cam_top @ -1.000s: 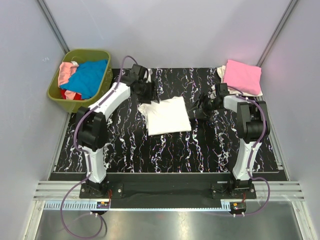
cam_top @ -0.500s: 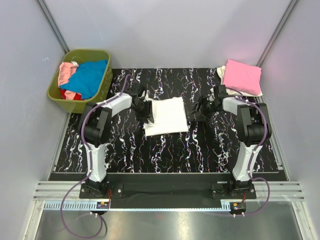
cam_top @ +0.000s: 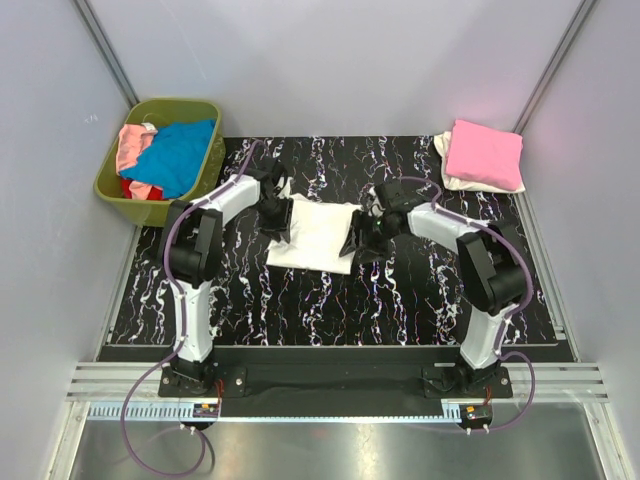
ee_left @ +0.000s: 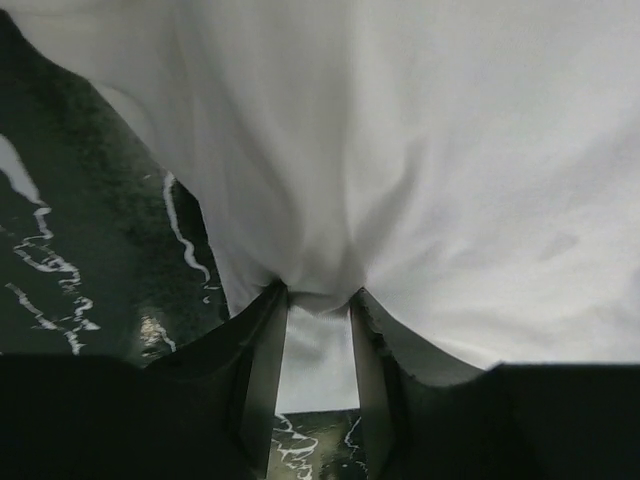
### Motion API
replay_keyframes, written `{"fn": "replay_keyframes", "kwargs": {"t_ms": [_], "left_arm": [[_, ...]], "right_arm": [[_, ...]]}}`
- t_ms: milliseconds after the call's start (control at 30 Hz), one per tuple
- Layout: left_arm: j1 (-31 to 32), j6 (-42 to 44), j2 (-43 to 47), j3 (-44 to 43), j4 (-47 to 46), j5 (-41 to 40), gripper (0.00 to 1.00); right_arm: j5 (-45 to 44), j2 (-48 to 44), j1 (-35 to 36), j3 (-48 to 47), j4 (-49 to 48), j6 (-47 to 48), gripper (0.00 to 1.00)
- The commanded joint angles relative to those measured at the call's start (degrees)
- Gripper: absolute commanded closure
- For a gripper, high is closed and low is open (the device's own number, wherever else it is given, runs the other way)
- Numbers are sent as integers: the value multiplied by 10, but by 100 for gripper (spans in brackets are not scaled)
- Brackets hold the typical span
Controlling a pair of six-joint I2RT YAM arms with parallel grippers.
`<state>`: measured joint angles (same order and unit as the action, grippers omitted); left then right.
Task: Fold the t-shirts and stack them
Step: Fold the tshirt
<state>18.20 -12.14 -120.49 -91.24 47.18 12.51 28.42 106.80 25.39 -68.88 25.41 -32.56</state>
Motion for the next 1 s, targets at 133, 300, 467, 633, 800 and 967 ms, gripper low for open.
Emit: {"fn": "replay_keyframes", "kwargs": {"t_ms": [133, 300, 467, 633, 800, 967], "left_arm": [[-7, 44, 9, -46, 63, -106, 55], [-6, 32, 64, -30, 60, -110, 45], [-5, 22, 94, -59, 83, -116, 37], [0, -2, 150, -60, 93, -122, 35], [9, -25, 256, 29, 71, -123, 34], [13, -49, 361, 143, 58, -123, 34]], "right_arm": [[-15, -49, -59, -69, 76, 67, 20], [62, 1, -131, -69, -1, 36, 20], [103, 97, -134, -147, -34, 14, 22], [89, 178, -133, -211, -39, -13, 25], [59, 221, -129, -238, -37, -37, 29], [37, 263, -91, -282, -12, -36, 37]]}}
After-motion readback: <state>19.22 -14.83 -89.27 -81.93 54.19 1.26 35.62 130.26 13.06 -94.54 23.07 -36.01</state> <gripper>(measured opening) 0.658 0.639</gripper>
